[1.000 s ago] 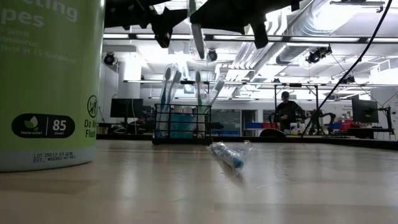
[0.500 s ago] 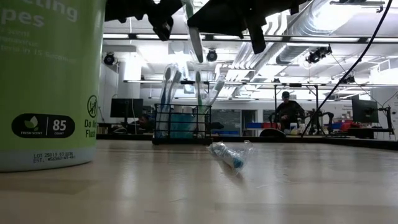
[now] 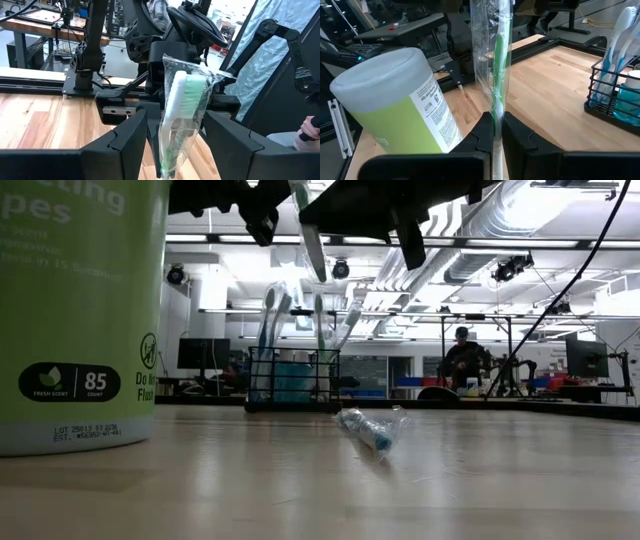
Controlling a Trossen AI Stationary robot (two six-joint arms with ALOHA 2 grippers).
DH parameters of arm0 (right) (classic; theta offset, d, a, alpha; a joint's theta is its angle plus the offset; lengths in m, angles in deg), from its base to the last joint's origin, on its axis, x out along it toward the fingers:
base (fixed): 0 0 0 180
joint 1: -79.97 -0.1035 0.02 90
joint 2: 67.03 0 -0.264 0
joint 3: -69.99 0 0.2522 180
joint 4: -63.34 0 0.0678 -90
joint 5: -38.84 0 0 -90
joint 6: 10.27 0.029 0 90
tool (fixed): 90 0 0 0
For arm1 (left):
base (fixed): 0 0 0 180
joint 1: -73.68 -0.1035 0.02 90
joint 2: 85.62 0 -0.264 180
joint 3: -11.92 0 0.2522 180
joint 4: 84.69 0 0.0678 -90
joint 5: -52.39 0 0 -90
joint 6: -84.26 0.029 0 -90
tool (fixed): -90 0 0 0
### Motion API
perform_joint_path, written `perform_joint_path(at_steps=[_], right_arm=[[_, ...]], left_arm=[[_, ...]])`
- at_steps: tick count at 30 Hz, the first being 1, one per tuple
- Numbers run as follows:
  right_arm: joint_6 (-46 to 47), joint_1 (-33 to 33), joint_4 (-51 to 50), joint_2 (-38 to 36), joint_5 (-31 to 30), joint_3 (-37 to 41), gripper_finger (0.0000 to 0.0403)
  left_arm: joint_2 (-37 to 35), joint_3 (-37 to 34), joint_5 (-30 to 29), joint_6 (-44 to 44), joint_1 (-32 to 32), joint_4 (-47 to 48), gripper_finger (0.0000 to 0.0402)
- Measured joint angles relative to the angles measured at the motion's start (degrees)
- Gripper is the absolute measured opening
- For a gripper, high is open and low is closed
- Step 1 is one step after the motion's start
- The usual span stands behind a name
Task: Pick & Place toothbrushing station
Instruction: Put the green toothbrush into the black bin mesh mesh organizer
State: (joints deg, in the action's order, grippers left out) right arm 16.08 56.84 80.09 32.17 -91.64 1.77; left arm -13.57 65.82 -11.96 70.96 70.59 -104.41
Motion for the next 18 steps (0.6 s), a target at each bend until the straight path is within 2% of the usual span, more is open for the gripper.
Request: perform_joint_path(at_steps=[14,18], right_arm=[[-1.7,0.0,1.6,0.0,-1.3,0.0,0.0010],[-1.7,0.0,1.6,0.0,-1.3,0.0,0.0010]], left_arm=[[0.0,0.0,-1.5,0.8,0.0,0.0,0.0192],[0.0,0.0,-2.2,1.5,0.0,0.0,0.0172]])
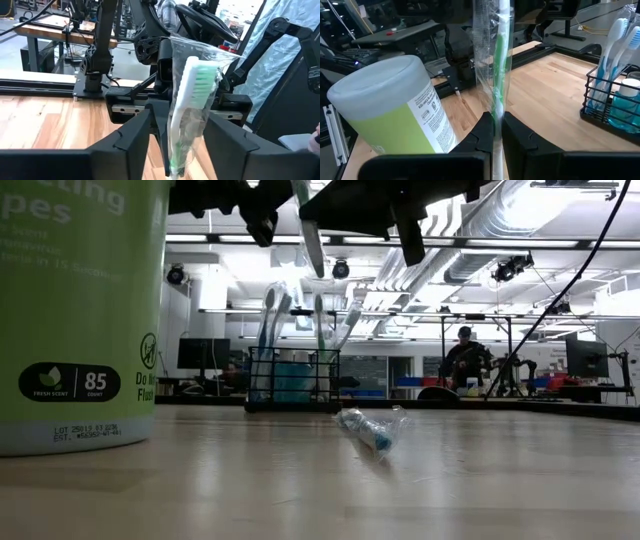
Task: Pick & Place toothbrushing station
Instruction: Put the green toothbrush into the black bin mesh mesh organizer
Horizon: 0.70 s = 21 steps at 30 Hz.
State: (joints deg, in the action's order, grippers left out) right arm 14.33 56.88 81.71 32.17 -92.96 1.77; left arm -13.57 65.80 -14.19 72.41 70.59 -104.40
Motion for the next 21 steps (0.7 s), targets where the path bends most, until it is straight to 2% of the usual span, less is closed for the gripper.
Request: perform_joint_path(at_steps=[9,21], right_arm=[[0.0,0.0,0.0,0.0,0.0,0.0,0.0010],[-0.2,0.8,0.1,0.0,0.7,0.0,0.0010]], left_arm=[[0.0,0.0,0.0,-0.1,0.0,0.0,0.0090],[0.0,0.0,-0.3,-0.2,0.0,-0.2,0.0027]])
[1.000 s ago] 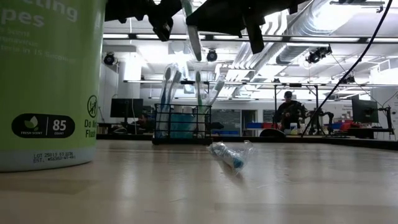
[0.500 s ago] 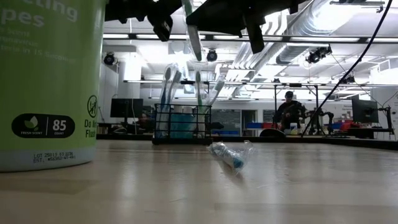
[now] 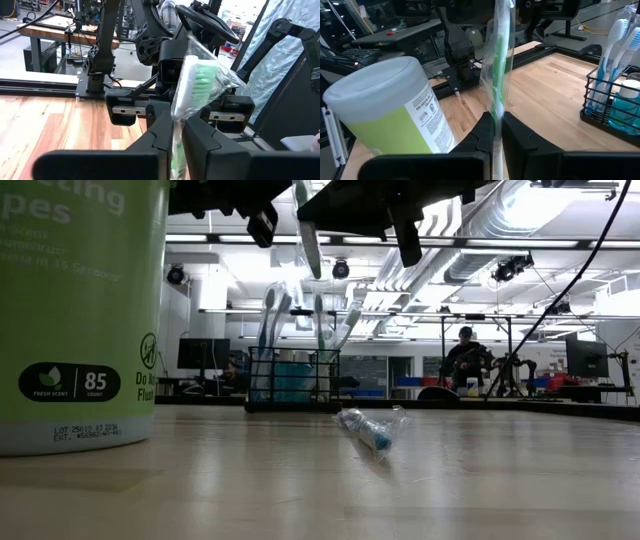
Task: Pick & Place toothbrushing station
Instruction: Put the green toothbrush into the black bin mesh mesh organizer
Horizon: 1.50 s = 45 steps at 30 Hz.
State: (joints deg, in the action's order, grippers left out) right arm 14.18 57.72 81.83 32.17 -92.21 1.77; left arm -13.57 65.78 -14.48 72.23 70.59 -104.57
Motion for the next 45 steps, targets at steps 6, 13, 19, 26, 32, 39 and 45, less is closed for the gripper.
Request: perform_joint_path(at_steps=[6,13,19,26,32,39,45], right_arm=[[0.0,0.1,0.3,0.0,0.5,0.0,0.0018],[-0.3,0.2,-0.1,0.0,-0.2,0.0,0.0034],[-0.9,-2.0,-4.4,0.0,-11.5,0.0,0.0049],[-1.4,-5.6,-9.7,0.0,-29.9,0.0,0.0080],[-2.3,-7.6,-9.5,0.0,-38.1,0.0,0.0133],[-1.8,-10.6,-8.9,0.0,-47.6,0.0,0.0176],[-1.7,-13.0,-7.9,0.0,-48.9,0.0,0.0174]], left_arm=[[0.0,0.0,0.0,0.2,0.0,-0.1,0.0007],[0.0,0.0,-2.0,0.8,0.0,-0.9,0.0005],[0.0,0.0,-8.3,2.9,0.0,-1.3,0.0003],[0.0,0.0,-12.5,3.9,0.0,-1.3,0.0003],[0.0,0.0,-19.2,1.9,1.5,-1.3,0.0002],[3.8,2.2,-32.6,6.3,7.2,-1.7,0.0002],[9.1,6.5,-42.5,8.6,7.7,-2.0,0.0002]])
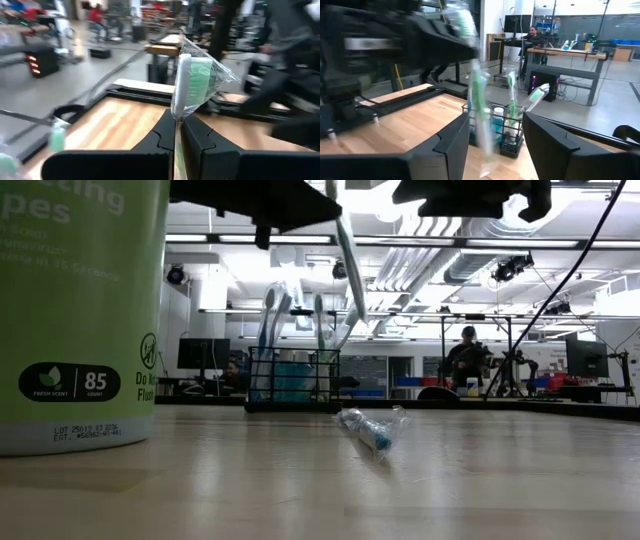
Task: Pick & Place toothbrushing station
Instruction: Put the green toothbrush into the black bin mesh mesh organizer
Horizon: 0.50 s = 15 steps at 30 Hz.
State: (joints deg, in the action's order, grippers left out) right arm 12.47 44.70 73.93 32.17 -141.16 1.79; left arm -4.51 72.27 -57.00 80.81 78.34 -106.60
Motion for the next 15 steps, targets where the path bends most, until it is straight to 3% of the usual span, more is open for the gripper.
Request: perform_joint_path(at_steps=[10,15], right_arm=[[0.0,-1.5,0.2,0.0,0.0,0.0,0.0173],[0.0,-1.5,-0.1,0.0,0.1,0.0,0.0173]], left_arm=[[6.4,1.4,-18.2,8.4,-1.1,-6.5,0.0002],[6.8,1.9,-22.9,11.7,-1.0,-7.5,0.0002]])
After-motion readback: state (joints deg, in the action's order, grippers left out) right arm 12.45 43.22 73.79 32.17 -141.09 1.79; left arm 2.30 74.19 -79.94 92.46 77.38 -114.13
